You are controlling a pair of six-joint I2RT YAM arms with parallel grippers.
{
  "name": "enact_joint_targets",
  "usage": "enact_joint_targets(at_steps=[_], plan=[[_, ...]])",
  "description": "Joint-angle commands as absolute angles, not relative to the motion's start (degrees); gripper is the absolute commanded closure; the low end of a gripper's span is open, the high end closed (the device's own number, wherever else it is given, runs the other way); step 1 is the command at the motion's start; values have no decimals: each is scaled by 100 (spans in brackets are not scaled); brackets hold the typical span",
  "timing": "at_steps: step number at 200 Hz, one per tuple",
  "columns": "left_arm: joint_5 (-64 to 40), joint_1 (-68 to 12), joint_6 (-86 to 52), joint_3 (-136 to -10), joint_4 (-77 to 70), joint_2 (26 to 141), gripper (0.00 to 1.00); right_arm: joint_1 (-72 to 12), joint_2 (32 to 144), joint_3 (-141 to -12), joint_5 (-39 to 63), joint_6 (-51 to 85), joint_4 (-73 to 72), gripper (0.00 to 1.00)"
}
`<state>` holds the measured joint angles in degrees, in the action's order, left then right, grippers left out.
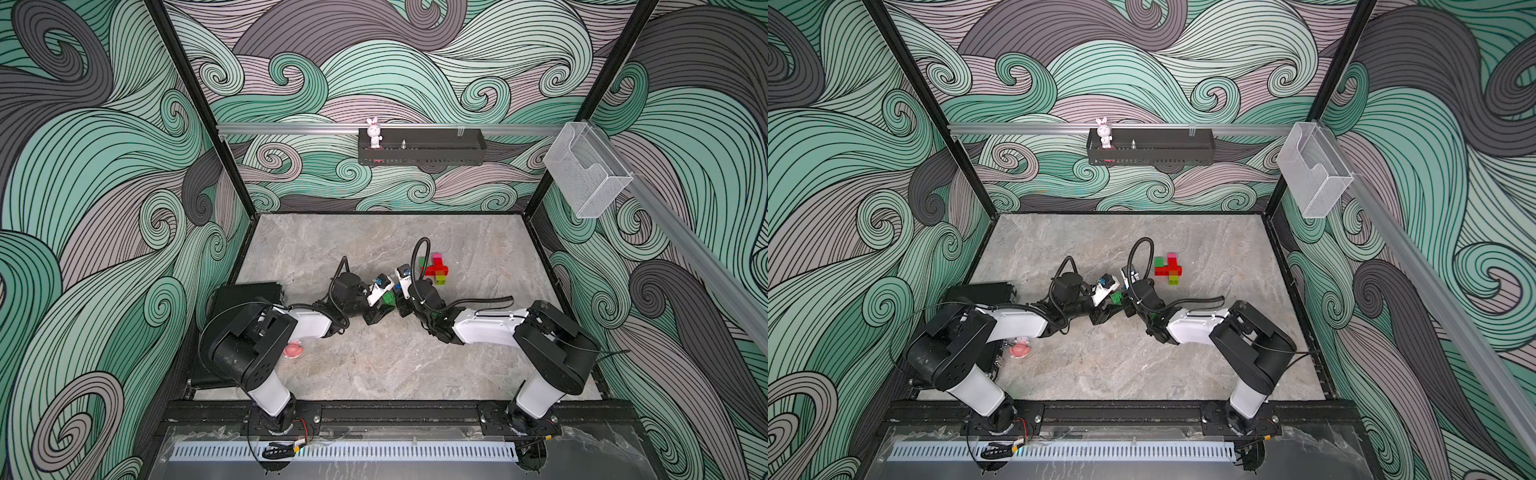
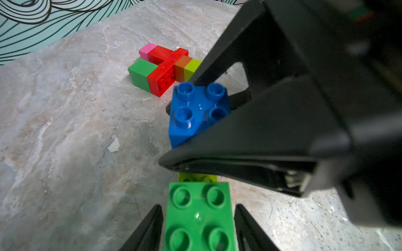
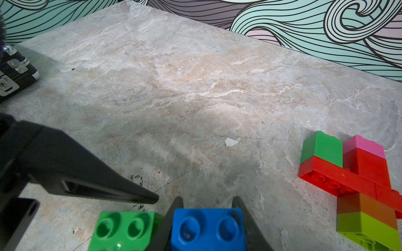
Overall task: Assemble the number 4 with lego
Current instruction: Assemble the lego brick with the lego brick.
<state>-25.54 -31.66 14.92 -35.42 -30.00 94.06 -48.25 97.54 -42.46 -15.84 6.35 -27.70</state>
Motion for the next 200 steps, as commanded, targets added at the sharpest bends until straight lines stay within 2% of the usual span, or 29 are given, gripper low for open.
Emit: enact_joint_targets(at_steps=[1,50,96,130,168,190,200], plan=[[-2753,-3173,1445,-3766,-3293,9473,46,-4896,10361,-3764,-1028,650,-685,100],[-2667,-3177,1504,-3729,-3308,9312,44,-4891,10369,-3755,-1020,652,-692,100],[-2766,-3174,1452,-3751,-3303,9285,55,-4895,10362,-3757,-1028,651,-686,100],[-2786,-3171,1472,-3720,-3296,9347,75,-4896,10367,-3761,-1037,659,-678,100],[-2630,-3182,1601,-3511,-3446,9480,92,-4896,10362,-3760,-1052,680,-672,100],[-2471,-3203,1608,-3333,-3641,9537,100,-4896,10371,-3770,-1055,677,-668,100],[-2425,-3245,1693,-3266,-3702,9569,100,-4896,10373,-3766,-1055,677,-668,100]])
